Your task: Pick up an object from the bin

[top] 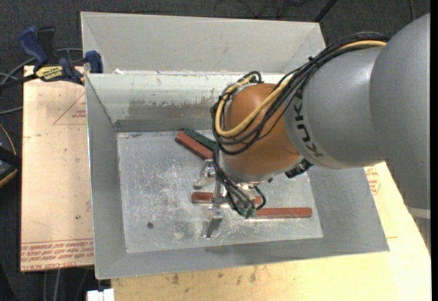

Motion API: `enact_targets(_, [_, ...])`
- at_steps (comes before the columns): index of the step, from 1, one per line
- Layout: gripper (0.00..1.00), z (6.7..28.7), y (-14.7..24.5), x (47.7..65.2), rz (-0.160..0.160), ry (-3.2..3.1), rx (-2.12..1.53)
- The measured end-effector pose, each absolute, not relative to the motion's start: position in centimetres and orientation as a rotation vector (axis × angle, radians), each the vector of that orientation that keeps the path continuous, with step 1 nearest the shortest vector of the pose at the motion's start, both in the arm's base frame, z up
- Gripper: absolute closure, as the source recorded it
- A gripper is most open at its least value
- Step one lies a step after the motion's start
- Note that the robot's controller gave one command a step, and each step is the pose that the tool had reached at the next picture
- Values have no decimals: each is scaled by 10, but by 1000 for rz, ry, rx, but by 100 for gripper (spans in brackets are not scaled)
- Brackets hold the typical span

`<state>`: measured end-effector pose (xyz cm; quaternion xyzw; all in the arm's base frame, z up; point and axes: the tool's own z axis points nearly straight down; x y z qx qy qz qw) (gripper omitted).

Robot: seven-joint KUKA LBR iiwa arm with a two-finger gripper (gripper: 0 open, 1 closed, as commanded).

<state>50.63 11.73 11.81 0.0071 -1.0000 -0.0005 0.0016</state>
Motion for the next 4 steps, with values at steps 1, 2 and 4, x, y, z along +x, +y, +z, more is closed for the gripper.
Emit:
enact_targets(1, [0,139,97,504,3,-3140,53])
enact_targets(2, [100,80,94,570,-8,-3149,257])
enact_targets(4, [100,235,78,603,-2,-3135,307])
